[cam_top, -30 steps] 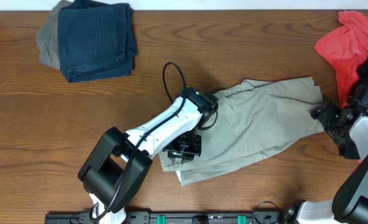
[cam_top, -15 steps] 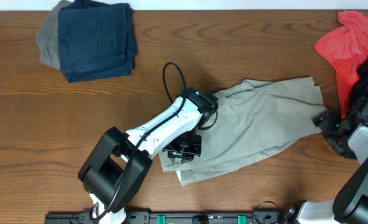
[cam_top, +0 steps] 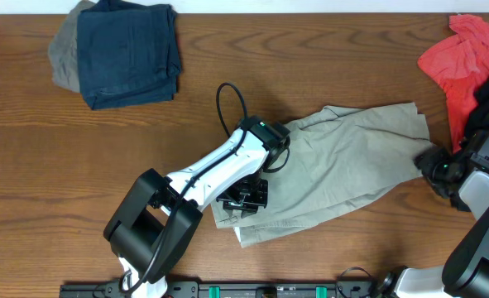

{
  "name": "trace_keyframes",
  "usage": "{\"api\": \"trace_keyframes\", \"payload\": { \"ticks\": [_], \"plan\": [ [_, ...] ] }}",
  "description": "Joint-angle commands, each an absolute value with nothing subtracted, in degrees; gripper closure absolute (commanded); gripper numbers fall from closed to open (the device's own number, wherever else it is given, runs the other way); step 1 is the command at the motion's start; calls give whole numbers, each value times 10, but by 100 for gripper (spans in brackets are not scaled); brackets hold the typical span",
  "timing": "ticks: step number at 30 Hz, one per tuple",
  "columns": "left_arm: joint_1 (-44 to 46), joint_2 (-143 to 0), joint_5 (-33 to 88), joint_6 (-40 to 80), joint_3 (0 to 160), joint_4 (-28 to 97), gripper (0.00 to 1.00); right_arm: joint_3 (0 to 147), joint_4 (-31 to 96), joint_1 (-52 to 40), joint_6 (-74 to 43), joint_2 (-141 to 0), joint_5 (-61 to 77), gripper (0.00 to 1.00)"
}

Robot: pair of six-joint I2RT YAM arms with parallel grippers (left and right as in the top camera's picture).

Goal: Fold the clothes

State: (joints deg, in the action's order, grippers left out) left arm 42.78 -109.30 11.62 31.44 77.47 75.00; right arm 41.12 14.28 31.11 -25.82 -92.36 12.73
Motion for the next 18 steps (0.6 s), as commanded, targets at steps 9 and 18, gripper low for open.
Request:
{"api": "trace_keyframes", "payload": {
  "ticks": [9,18],
  "plan": [
    [427,-1089,109,307,770,747,75,417,141,327,-262,-923,157,87],
    [427,-1089,109,307,770,734,75,515,246,360,-263,-867,195,99]
  ]
}}
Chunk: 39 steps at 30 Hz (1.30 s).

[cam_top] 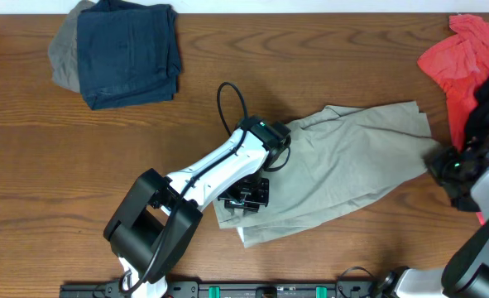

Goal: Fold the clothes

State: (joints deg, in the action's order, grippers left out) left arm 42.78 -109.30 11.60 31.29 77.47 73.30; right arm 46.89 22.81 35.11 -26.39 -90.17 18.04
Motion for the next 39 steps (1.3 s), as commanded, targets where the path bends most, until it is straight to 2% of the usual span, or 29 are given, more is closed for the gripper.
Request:
{"api": "trace_keyframes", "payload": {
  "ticks": [1,4,8,9,12,18,20,22,24,39],
  "plan": [
    [427,-1089,109,307,770,734,75,529,264,360,-263,-860,195,99],
    [427,-1089,109,307,770,734,74,571,322,360,-260,-843,194,97],
    [427,-1089,109,307,770,734,51,614,378,359,-255,-833,193,95],
    [427,-1089,109,307,770,734,49,623,388,359,-251,-832,194,95],
    [427,-1089,109,307,770,732,48,642,399,359,-245,-832,194,99],
    [428,-1089,114,307,770,730,46,649,377,350,-246,-832,203,99],
    [431,-1089,116,307,770,729,42,649,357,344,-246,-832,219,99],
    [436,-1089,120,307,770,725,33,649,336,338,-246,-832,246,99],
    [441,-1089,142,307,770,712,17,655,315,331,-249,-831,276,99],
    [422,-1056,160,307,771,695,16,841,398,299,-239,-831,240,99]
  ]
}}
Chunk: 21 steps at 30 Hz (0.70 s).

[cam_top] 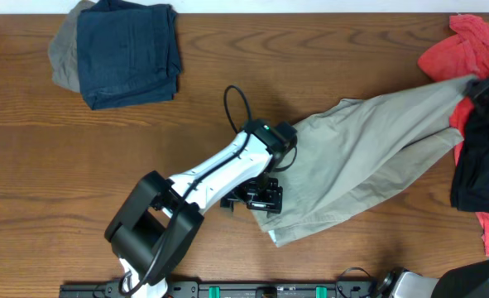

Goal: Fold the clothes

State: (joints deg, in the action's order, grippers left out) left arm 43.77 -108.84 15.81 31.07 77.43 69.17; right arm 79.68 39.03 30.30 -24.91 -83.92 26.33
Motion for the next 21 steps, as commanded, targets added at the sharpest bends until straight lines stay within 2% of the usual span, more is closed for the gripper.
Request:
{"api": "trace_keyframes", "payload": {
  "ticks": [1,5,9,13,21],
  "plan": [
    [417,-1042,160,301,771,693,17,852,403,299,-239,-831,232,99],
    [406,-973,161,287,770,691,16,870,419,299,-235,-832,214,98],
    [422,-931,192,284,769,697,7,870,426,299,-235,-838,212,99],
    [464,-935,262,285,756,652,6,870,426,298,-230,-846,210,98],
    [520,-955,265,352,685,543,7,870,445,292,-215,-847,181,98]
  ]
}}
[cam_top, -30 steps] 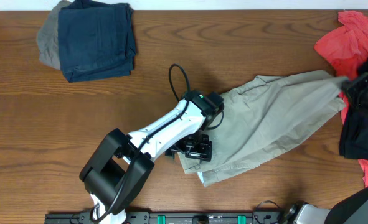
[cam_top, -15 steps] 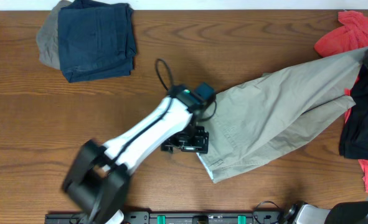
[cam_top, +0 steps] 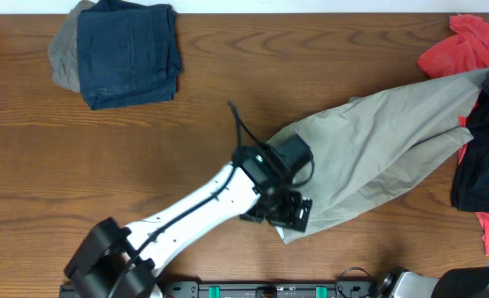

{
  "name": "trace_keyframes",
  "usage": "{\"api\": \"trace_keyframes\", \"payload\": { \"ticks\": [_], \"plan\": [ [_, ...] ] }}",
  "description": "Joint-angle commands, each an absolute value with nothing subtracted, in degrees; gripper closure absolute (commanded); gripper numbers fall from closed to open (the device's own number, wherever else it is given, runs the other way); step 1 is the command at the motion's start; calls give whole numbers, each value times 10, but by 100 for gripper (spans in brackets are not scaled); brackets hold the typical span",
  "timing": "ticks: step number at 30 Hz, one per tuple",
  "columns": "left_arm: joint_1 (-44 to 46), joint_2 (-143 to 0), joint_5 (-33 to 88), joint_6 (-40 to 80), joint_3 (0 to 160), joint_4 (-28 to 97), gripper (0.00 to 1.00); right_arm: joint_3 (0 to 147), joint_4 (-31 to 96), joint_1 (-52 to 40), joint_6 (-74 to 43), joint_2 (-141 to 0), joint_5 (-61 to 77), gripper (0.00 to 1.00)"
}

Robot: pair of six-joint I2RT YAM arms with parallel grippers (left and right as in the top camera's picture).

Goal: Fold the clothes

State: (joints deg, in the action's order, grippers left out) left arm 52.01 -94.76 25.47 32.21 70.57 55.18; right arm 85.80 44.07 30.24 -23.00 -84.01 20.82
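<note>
A pair of khaki trousers (cam_top: 376,141) lies stretched in a long diagonal, from the lower middle of the table up to the far right edge. At the lower left end my left gripper (cam_top: 290,215) is shut on the cloth, its white arm reaching in from the bottom left. The upper right end is drawn up to my right gripper (cam_top: 486,80), which is dark and hard to tell apart from the black cloth behind it. It holds that end, with its fingers mostly hidden.
A folded navy garment (cam_top: 128,50) lies on a grey one (cam_top: 62,50) at the back left. A red garment (cam_top: 451,58) and a black printed one (cam_top: 484,157) are heaped at the right edge. The wooden table (cam_top: 103,157) shows bare at left centre.
My left gripper has moved right and slightly toward the front, bringing the trousers' lower end with it. The left arm is stretched out further. The cloth's right end stays at the right edge.
The trousers first lay crumpled mid-table, with my left gripper on their left end and my right gripper at their right edge. The right end then went slightly right, then up to the far right corner. Now the whole garment sits further right, pulled long.
</note>
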Motion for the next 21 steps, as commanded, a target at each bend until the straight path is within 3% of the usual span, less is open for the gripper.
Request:
{"api": "trace_keyframes", "payload": {
  "ticks": [1,10,11,14,16,18,21],
  "plan": [
    [519,-957,264,355,677,534,7,870,449,292,-210,-847,175,99],
    [517,-962,264,357,632,429,6,868,491,292,-201,-867,131,98],
    [517,-962,264,357,629,426,7,868,492,292,-201,-874,126,94],
    [517,-962,264,357,628,428,6,868,500,292,-200,-903,108,53],
    [517,-962,264,357,628,430,7,868,504,292,-200,-919,108,33],
    [517,-962,264,357,628,430,7,868,510,292,-201,-934,110,25],
    [519,-962,264,357,627,429,7,868,517,292,-201,-945,115,24]
  ]
}}
